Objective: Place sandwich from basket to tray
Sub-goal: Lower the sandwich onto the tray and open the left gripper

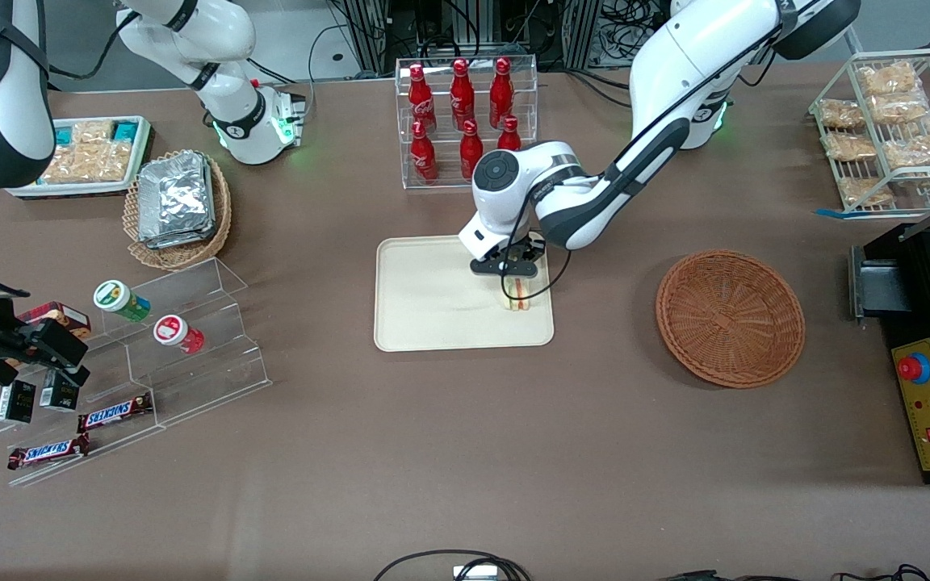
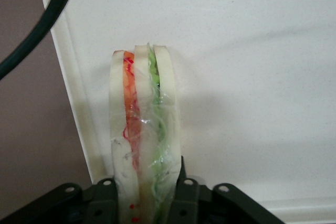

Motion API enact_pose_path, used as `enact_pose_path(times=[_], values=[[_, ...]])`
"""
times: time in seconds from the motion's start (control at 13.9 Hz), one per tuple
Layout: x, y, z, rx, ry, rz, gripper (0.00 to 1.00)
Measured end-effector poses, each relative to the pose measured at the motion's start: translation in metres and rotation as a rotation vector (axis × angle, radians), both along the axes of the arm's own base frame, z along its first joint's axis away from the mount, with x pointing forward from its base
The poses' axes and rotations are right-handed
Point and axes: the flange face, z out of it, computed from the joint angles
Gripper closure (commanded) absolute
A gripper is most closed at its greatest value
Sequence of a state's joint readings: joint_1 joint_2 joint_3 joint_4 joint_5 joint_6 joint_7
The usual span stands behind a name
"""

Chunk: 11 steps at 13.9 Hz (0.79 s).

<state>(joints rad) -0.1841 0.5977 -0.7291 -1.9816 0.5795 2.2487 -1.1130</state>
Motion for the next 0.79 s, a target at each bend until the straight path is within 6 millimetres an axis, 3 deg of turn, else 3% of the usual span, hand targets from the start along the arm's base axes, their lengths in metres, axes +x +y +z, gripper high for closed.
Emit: enact_pose_path(times=[0.22,0.36,0.5,0.79], values=[[0.007,-0.001,0.006,-0.009,-0.013,0.013,0.00],[0.025,-0.002,0.022,-0.023,-0.043,0.042,0.00],[0.054,0.006,0.050,-0.009,-0.080,0.103,0.00],[0.116,0.026,0.123,0.024,-0.153,0.281,0.00]])
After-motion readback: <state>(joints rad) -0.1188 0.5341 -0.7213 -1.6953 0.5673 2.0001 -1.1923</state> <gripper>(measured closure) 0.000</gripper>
